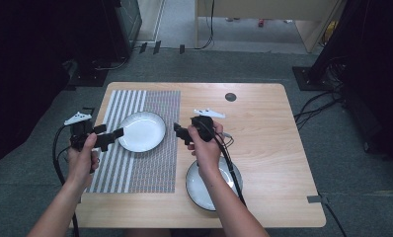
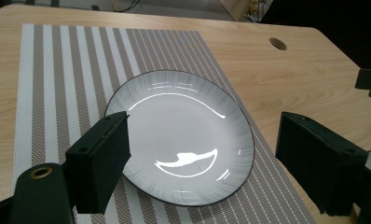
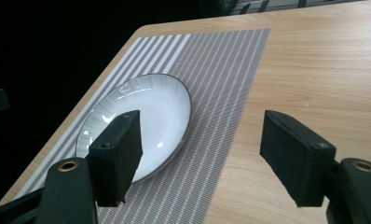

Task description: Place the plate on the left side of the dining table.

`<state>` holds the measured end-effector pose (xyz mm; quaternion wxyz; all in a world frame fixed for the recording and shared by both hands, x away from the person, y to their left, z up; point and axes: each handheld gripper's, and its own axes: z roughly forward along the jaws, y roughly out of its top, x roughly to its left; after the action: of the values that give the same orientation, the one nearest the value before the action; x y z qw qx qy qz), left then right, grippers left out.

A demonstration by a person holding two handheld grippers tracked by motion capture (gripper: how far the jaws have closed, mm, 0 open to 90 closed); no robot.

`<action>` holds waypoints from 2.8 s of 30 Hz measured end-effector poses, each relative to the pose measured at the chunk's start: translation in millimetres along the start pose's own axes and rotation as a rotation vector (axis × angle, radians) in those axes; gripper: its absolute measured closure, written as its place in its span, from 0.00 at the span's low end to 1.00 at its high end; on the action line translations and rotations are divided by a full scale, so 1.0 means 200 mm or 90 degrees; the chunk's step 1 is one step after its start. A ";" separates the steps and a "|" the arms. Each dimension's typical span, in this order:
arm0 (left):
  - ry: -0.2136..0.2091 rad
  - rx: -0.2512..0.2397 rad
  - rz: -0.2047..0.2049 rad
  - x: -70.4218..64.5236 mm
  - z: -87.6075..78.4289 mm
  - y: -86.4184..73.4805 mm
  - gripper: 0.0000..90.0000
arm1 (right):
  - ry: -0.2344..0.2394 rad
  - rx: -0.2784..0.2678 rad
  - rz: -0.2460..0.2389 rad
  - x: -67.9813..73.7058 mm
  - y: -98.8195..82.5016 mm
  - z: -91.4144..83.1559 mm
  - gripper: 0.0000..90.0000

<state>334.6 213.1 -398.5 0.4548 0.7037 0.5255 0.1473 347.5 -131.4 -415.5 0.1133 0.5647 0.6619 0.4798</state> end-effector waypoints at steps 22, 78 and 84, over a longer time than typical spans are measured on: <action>-0.008 -0.013 0.048 -0.18 -0.14 -0.14 0.20 | -0.059 -0.047 -0.032 -0.27 -0.12 -0.46 0.32; 0.087 -0.039 -0.027 0.13 -0.28 -0.63 0.20 | -0.240 -0.076 0.005 -0.98 -0.58 -1.05 0.31; 0.100 -0.013 -0.011 0.15 -0.24 -0.70 0.19 | -0.261 -0.066 0.015 -1.06 -0.65 -1.08 0.31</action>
<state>230.2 267.7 -492.0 0.4204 0.6806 0.5644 0.2036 186.2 -408.5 -487.2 0.2688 0.6518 0.5926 0.3894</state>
